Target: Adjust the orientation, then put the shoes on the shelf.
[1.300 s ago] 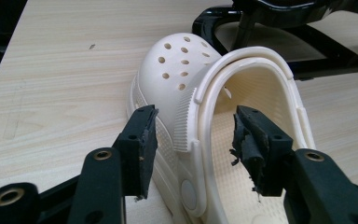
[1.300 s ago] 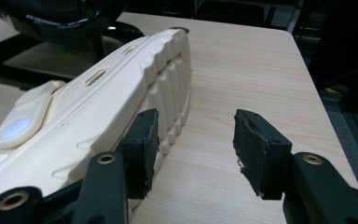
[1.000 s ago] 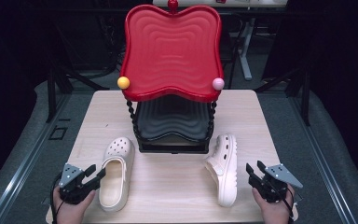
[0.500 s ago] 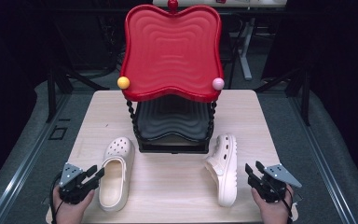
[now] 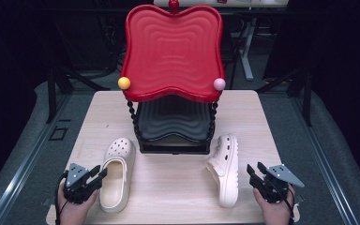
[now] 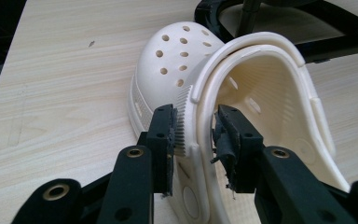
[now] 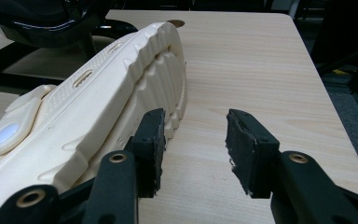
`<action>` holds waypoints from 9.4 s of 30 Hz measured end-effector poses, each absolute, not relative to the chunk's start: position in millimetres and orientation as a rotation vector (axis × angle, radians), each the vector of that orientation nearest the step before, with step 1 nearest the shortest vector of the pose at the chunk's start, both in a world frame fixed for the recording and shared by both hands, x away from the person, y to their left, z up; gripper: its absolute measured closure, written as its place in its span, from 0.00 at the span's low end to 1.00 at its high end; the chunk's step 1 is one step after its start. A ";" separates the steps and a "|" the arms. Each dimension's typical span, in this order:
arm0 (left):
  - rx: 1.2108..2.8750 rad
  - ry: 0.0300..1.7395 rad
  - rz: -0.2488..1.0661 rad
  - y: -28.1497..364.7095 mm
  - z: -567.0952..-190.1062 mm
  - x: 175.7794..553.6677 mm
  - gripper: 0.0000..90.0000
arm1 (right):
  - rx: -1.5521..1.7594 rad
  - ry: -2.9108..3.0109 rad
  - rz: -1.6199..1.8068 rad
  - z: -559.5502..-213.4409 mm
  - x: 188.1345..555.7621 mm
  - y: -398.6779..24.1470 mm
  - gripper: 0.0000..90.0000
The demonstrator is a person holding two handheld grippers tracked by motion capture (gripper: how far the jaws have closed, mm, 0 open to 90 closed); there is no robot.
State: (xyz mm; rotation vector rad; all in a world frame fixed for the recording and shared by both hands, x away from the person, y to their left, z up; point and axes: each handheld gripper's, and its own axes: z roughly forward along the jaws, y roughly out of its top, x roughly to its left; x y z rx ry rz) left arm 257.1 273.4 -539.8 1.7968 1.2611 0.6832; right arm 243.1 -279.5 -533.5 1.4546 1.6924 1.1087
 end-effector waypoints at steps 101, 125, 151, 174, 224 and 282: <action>1.758 1.271 0.666 261.9 -543.4 259.0 0.61 | 1.820 1.836 1.006 -554.1 269.1 -317.9 1.00; 1.757 1.277 0.665 261.6 -544.1 258.9 0.61 | 1.440 1.757 0.969 -524.7 247.6 -281.4 0.77; 1.758 1.269 0.663 261.0 -544.3 259.9 0.61 | 1.489 1.793 0.907 -525.9 255.1 -270.1 0.83; 1.749 1.269 0.663 262.1 -543.3 258.7 0.60 | 1.370 1.854 0.972 -527.1 244.2 -249.8 0.73; 1.894 1.231 0.817 241.8 -530.0 277.1 0.74 | 1.290 1.824 1.008 -523.1 237.9 -244.6 0.71; 1.916 1.190 0.866 245.6 -533.4 283.7 0.81 | 1.318 1.884 0.816 -521.3 257.6 -237.6 0.82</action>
